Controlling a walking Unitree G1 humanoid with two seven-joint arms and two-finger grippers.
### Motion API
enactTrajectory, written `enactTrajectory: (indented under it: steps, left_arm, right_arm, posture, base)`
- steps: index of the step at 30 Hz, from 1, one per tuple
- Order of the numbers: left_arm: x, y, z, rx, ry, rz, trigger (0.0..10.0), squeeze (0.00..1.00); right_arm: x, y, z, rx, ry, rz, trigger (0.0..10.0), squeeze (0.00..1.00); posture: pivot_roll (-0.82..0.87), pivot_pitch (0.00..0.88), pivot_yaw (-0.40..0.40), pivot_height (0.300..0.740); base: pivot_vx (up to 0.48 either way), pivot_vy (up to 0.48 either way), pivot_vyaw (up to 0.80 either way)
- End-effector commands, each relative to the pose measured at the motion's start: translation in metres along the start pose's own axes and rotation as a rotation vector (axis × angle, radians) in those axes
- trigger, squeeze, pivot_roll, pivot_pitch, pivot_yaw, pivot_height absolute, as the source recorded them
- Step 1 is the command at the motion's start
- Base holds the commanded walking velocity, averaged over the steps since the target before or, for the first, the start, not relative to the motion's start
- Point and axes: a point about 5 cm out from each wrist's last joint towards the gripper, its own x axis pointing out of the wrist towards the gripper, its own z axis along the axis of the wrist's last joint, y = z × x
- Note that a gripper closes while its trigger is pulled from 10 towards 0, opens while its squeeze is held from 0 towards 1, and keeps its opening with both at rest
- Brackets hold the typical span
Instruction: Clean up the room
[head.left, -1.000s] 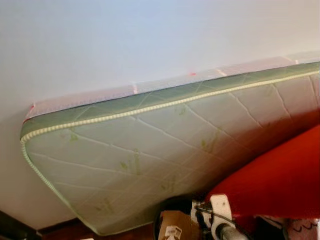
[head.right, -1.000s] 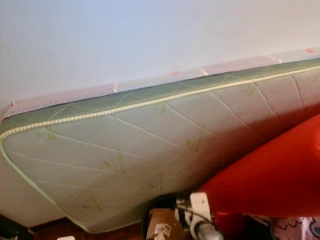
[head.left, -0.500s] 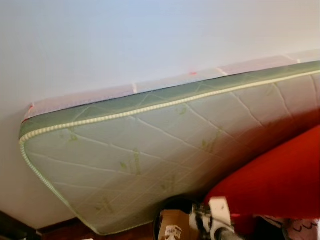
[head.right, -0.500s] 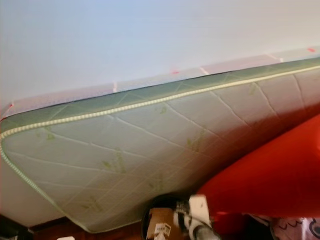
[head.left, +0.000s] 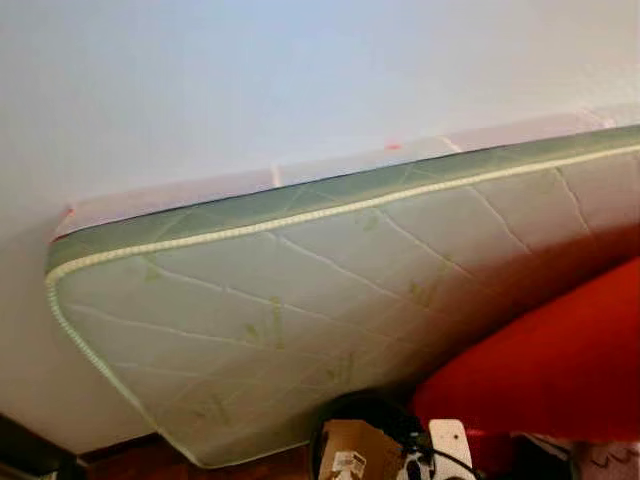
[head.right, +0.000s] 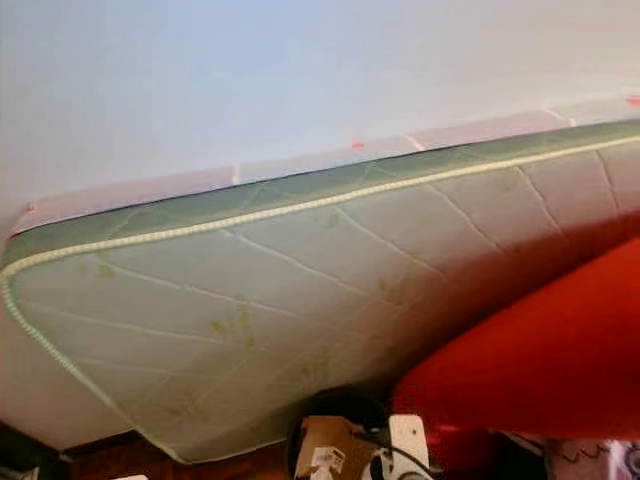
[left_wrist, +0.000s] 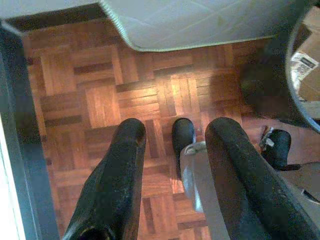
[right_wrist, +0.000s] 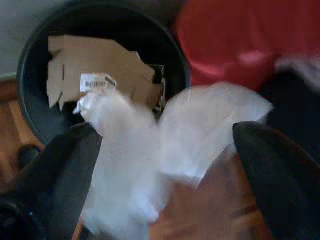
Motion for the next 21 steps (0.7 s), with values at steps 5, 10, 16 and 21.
enactTrajectory:
  steps: [5, 10, 16, 21]
  left_arm:
    - [-0.003, 0.001, -0.010, 0.011, 0.040, -0.001, 10.0, 0.00]
    - [-0.002, 0.001, -0.009, 0.009, 0.036, 0.000, 10.0, 0.00]
    - [-0.002, 0.001, -0.009, 0.010, 0.036, 0.002, 10.0, 0.00]
    - [-0.003, 0.001, -0.010, 0.012, 0.038, -0.001, 10.0, 0.00]
  right_arm:
    - [-0.008, 0.019, 0.086, 0.096, -0.460, 0.145, 10.0, 0.00]
    - [-0.005, 0.017, 0.083, 0.088, -0.399, 0.133, 10.0, 0.00]
    - [-0.001, 0.006, 0.052, 0.010, -0.264, 0.058, 10.0, 0.00]
    - [0.000, 0.000, 0.047, 0.039, -0.245, 0.046, 10.0, 0.00]
  posture:
    - [0.06, 0.158, -0.023, 0.740]
    - [0.06, 0.159, -0.025, 0.740]
    - [0.06, 0.162, -0.024, 0.740]
    - [0.06, 0.161, -0.024, 0.740]
  base:
    - [0.000, 0.000, 0.00]
    - [0.000, 0.000, 0.00]
    - [0.000, 0.000, 0.00]
    - [0.000, 0.000, 0.00]
